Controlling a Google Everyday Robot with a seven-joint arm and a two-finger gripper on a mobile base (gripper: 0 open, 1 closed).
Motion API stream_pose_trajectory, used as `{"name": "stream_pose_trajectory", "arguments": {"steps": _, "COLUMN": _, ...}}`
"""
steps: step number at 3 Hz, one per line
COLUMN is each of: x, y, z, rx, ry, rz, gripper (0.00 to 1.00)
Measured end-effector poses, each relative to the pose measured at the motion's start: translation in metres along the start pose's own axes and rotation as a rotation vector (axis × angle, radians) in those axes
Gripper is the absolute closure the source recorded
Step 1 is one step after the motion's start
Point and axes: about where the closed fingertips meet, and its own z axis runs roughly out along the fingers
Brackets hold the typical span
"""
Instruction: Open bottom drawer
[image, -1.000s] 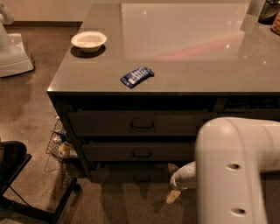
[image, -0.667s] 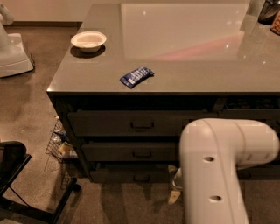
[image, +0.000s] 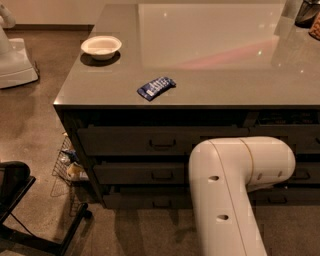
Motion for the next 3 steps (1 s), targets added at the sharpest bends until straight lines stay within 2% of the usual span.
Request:
{"name": "stream_pose_trajectory", "arguments": {"steps": 1, "x": 0.002, "y": -0.010, "z": 0.013, "rx": 0.005, "ry": 0.012, "rz": -0.008, "gripper": 0.00}}
{"name": "stream_pose_trajectory", "arguments": {"steps": 2, "x": -0.005, "y": -0.013, "z": 0.033, "rx": -0.011, "ry": 0.004, "rz": -0.019, "gripper": 0.00}}
{"name": "stream_pose_trajectory", "arguments": {"steps": 3, "x": -0.011, "y": -0.012, "z": 0.052, "rx": -0.038, "ry": -0.012, "rz": -0.009, "gripper": 0.16}}
